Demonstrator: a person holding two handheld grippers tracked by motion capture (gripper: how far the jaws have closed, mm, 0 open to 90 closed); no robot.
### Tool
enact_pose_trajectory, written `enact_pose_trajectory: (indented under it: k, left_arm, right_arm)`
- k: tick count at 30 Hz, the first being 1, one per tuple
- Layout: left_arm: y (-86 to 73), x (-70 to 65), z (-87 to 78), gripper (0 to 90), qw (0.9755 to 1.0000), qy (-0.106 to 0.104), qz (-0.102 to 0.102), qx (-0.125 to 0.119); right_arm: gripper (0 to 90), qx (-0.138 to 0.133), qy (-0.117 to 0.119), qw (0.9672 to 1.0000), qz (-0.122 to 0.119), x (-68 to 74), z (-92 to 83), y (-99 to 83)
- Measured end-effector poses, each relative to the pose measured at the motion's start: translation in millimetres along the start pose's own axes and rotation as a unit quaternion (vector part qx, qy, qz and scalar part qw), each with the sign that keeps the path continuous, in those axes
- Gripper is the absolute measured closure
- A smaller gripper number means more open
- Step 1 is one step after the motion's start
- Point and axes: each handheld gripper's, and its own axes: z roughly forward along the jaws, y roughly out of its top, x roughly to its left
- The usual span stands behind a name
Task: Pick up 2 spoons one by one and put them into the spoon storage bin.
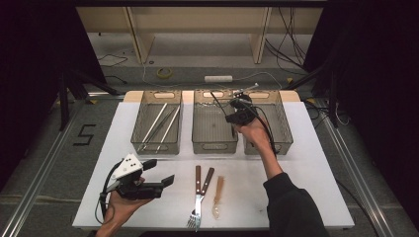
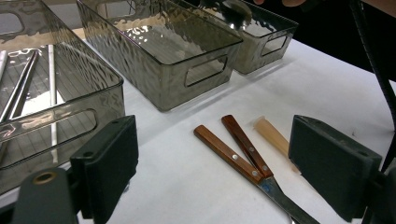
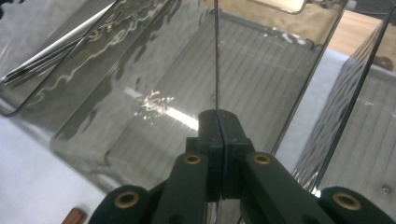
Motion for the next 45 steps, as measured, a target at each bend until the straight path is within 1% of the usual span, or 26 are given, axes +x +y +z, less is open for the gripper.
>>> enact_pose_trajectory:
  k: [4, 11, 17, 21, 24, 26, 29, 31, 33, 36, 37, 39, 41, 45]
  left_arm:
    - [-0.1, -0.3, 0.1, 15.4, 1.0000, -0.001, 0.000, 0.000]
    - [0.0, -0.7, 0.2, 15.3, 1.0000, -0.002, 0.001, 0.001]
    - [-0.1, -0.9, -0.1, 15.4, 1.0000, -0.002, 0.001, -0.001]
    - [-0.1, -1.0, 0.0, 15.4, 1.0000, -0.003, 0.003, 0.001]
    - [-0.1, -1.3, 0.2, 15.4, 1.0000, -0.003, 0.002, 0.001]
    - [-0.1, -1.0, 0.0, 15.4, 1.0000, -0.003, 0.004, 0.002]
    - [-0.2, -1.0, 0.0, 15.4, 1.0000, -0.003, 0.002, 0.000]
    - [-0.3, -0.9, 0.2, 15.4, 1.0000, -0.003, 0.002, 0.001]
    - [-0.2, -0.8, -0.1, 15.4, 1.0000, -0.003, 0.004, 0.002]
    - [-0.3, -0.9, 0.3, 15.4, 1.0000, -0.002, 0.003, 0.003]
    - [-0.2, -1.0, 0.3, 15.3, 1.0000, -0.002, 0.003, 0.003]
    - [-0.3, -1.0, 0.6, 15.4, 1.0000, -0.001, 0.002, 0.003]
    - [-0.3, -1.1, 0.6, 15.3, 1.0000, -0.001, 0.003, 0.004]
    - [-0.4, -1.7, 1.4, 15.4, 1.0000, -0.001, 0.001, 0.003]
  right_arm:
    - [90.0, 0.001, -0.008, 0.9999, 0.009, -1.7, 7.9, 3.5]
    - [90.0, 0.014, -0.020, 0.9995, 0.021, -3.6, 22.0, 6.3]
    - [89.7, 0.021, -0.025, 0.9992, 0.025, -3.0, 31.7, 6.6]
    - [89.3, 0.032, -0.029, 0.9988, 0.024, -1.7, 38.1, 4.3]
    - [88.2, 0.035, -0.027, 0.9987, 0.027, -0.8, 41.7, 3.0]
    - [78.1, 0.040, -0.024, 0.9985, 0.029, -0.3, 43.2, 2.6]
    - [74.4, 0.033, -0.013, 0.9989, 0.028, -0.1, 40.5, 2.4]
    - [63.8, 0.030, -0.005, 0.9990, 0.033, 0.9, 36.5, 2.8]
    - [58.1, 0.026, -0.004, 0.9993, 0.026, 2.6, 32.6, 2.5]
    - [49.8, 0.021, 0.004, 0.9996, 0.020, 6.3, 23.5, 0.1]
    - [47.4, 0.018, 0.005, 0.9997, 0.014, 8.2, 19.9, -1.7]
    - [42.9, 0.020, 0.010, 0.9997, 0.008, 13.9, 11.7, -5.9]
    - [40.1, 0.018, 0.012, 0.9998, -0.007, 20.5, 3.3, -12.3]
    - [36.4, 0.016, 0.020, 0.9993, -0.027, 36.8, -13.0, -31.9]
